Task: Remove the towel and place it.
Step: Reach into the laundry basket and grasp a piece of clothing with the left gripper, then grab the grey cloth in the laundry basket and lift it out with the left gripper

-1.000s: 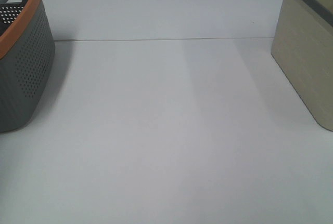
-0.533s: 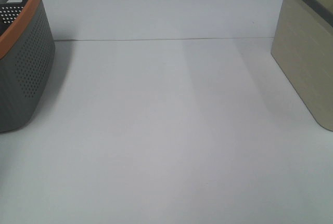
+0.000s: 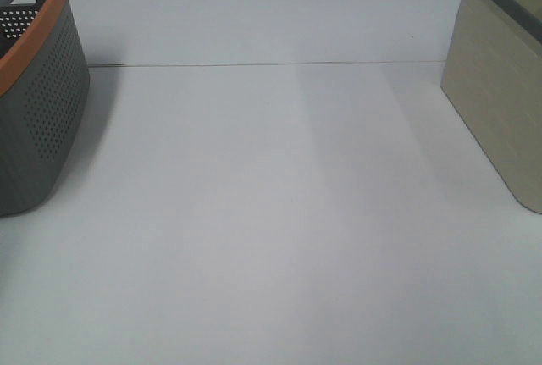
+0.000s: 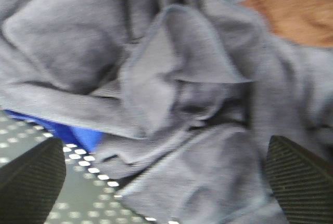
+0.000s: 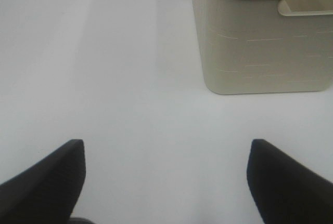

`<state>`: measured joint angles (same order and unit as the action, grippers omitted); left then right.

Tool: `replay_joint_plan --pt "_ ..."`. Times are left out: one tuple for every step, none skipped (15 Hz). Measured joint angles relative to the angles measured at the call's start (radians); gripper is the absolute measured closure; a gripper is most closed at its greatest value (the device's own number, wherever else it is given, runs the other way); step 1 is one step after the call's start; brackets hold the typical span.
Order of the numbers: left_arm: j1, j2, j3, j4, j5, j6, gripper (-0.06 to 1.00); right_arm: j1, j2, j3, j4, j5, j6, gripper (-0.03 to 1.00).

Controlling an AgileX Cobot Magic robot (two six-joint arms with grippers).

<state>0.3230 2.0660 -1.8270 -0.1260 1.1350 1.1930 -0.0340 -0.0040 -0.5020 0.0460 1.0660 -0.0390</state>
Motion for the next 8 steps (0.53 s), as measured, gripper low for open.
replay_joint_plan --pt "0.000 0.005 0.000 0.018 -0.044 0.010 -0.04 0.000 0.000 0.000 0.000 0.000 0.000 0.14" --pt "-0.001 0.014 0.000 0.034 -0.091 0.026 -0.04 0.000 0.000 0.000 0.000 0.000 0.000 0.14" --pt "-0.013 0.036 0.000 0.041 -0.156 0.057 -0.04 0.000 0.000 0.000 0.000 0.000 0.000 0.14" --pt "-0.017 0.041 0.000 0.041 -0.159 0.064 -0.04 0.000 0.000 0.000 0.000 0.000 0.000 0.14" --pt "-0.026 0.055 0.000 0.041 -0.159 0.080 -0.04 0.000 0.000 0.000 0.000 0.000 0.000 0.14" --pt "-0.036 0.071 0.000 0.040 -0.159 0.091 -0.04 0.000 0.000 0.000 0.000 0.000 0.000 0.14" --pt "-0.044 0.085 0.000 0.039 -0.163 0.101 -0.03 0.000 0.000 0.000 0.000 0.000 0.000 0.14" --pt "-0.050 0.095 0.000 0.036 -0.172 0.106 -0.03 0.000 0.000 0.000 0.000 0.000 0.000 0.14"
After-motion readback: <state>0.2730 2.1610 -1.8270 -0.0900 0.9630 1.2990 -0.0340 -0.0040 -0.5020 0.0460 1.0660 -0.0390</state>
